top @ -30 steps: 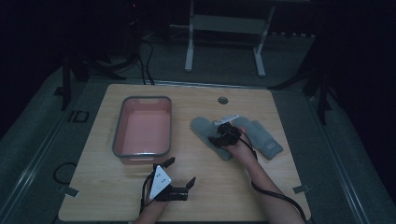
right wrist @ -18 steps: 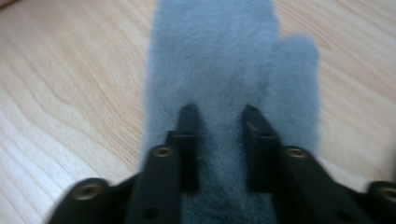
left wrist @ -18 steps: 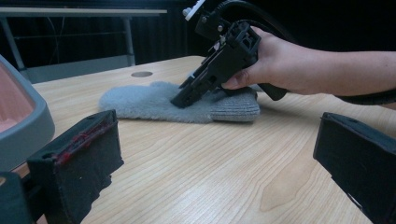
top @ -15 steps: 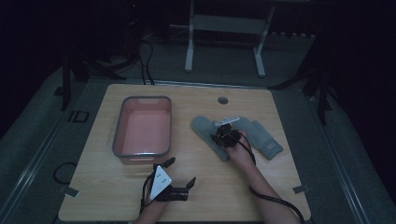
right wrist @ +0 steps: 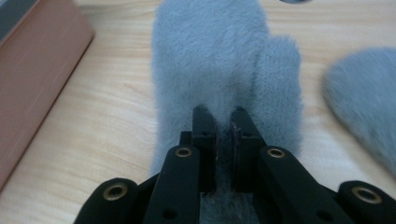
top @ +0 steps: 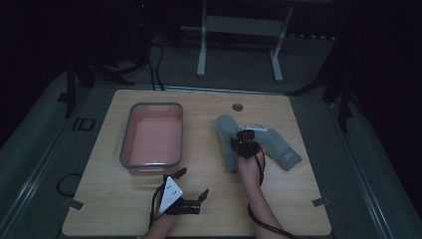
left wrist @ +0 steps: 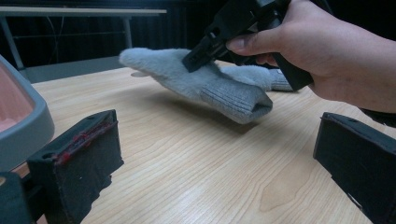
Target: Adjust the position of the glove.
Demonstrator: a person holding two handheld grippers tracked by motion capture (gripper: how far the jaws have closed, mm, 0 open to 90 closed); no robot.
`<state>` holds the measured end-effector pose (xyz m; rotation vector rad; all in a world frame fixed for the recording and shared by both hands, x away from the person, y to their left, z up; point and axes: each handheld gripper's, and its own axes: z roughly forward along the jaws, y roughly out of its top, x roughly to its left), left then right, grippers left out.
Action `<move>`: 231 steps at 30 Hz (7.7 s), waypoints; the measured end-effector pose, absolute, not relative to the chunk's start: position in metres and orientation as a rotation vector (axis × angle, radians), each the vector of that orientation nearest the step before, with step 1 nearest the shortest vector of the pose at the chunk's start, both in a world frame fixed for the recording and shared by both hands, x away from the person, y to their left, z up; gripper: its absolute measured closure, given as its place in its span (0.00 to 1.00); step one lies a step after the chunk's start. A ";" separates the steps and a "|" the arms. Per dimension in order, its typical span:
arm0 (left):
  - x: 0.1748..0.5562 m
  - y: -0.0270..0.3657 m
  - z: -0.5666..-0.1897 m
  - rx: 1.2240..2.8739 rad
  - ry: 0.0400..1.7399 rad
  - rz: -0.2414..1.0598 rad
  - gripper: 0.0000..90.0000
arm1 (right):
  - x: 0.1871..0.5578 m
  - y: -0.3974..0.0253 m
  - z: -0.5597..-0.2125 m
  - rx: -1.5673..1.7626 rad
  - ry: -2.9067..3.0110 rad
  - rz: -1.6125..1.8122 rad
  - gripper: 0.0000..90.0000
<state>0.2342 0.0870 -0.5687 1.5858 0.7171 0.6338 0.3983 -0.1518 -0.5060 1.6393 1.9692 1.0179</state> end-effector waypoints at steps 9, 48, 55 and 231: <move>0.234 0.087 -0.569 1.582 0.719 0.631 0.01 | 0.403 -0.152 -0.529 1.791 1.927 0.968 0.92; 0.235 0.088 -0.568 1.575 0.728 0.628 0.01 | 0.395 -0.121 -0.547 1.805 1.859 1.039 0.83; 0.234 0.088 -0.568 1.578 0.729 0.633 0.01 | 0.372 -0.136 -0.550 1.727 1.902 1.028 0.81; 0.236 0.088 -0.568 1.584 0.730 0.590 0.01 | 0.288 -0.176 -0.457 0.559 2.387 0.711 0.92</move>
